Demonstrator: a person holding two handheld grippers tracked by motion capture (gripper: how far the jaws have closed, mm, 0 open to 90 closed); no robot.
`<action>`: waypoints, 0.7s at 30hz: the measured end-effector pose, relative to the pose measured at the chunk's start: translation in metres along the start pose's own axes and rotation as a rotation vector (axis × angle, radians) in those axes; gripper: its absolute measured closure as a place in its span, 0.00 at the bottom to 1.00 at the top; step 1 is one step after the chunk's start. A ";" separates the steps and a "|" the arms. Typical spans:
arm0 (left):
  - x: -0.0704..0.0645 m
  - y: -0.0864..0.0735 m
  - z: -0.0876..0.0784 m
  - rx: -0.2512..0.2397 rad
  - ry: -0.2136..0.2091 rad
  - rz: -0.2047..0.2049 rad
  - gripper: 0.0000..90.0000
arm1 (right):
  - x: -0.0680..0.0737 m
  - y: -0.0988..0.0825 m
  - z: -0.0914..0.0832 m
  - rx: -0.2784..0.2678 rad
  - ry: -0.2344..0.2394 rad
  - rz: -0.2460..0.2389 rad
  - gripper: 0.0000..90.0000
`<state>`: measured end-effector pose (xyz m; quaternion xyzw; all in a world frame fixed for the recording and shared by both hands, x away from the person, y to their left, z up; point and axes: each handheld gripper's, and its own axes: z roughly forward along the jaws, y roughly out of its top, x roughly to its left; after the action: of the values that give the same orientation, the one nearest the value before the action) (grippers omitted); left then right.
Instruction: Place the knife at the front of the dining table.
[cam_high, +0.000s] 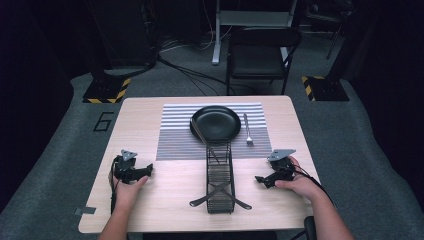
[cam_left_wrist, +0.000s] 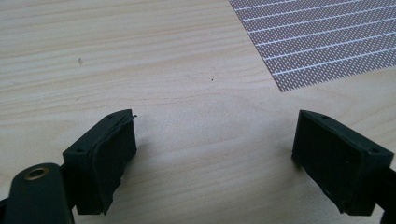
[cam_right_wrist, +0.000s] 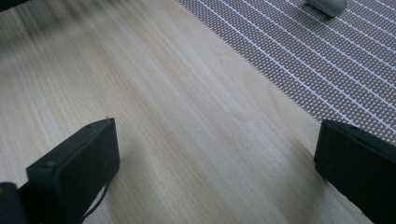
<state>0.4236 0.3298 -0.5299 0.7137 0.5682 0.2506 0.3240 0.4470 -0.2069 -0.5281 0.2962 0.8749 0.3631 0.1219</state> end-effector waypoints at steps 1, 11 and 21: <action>0.000 0.000 0.000 0.000 0.000 0.000 0.15 | 0.000 0.000 0.000 0.000 0.000 0.000 0.00; 0.000 0.001 0.000 0.008 -0.002 0.003 0.15 | 0.000 0.000 0.000 0.000 0.001 -0.001 0.00; 0.000 0.001 0.001 -0.001 -0.001 0.001 0.16 | 0.000 0.000 0.000 0.000 0.001 -0.001 0.00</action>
<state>0.4244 0.3293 -0.5298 0.7140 0.5676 0.2507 0.3244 0.4472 -0.2069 -0.5281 0.2956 0.8752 0.3632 0.1217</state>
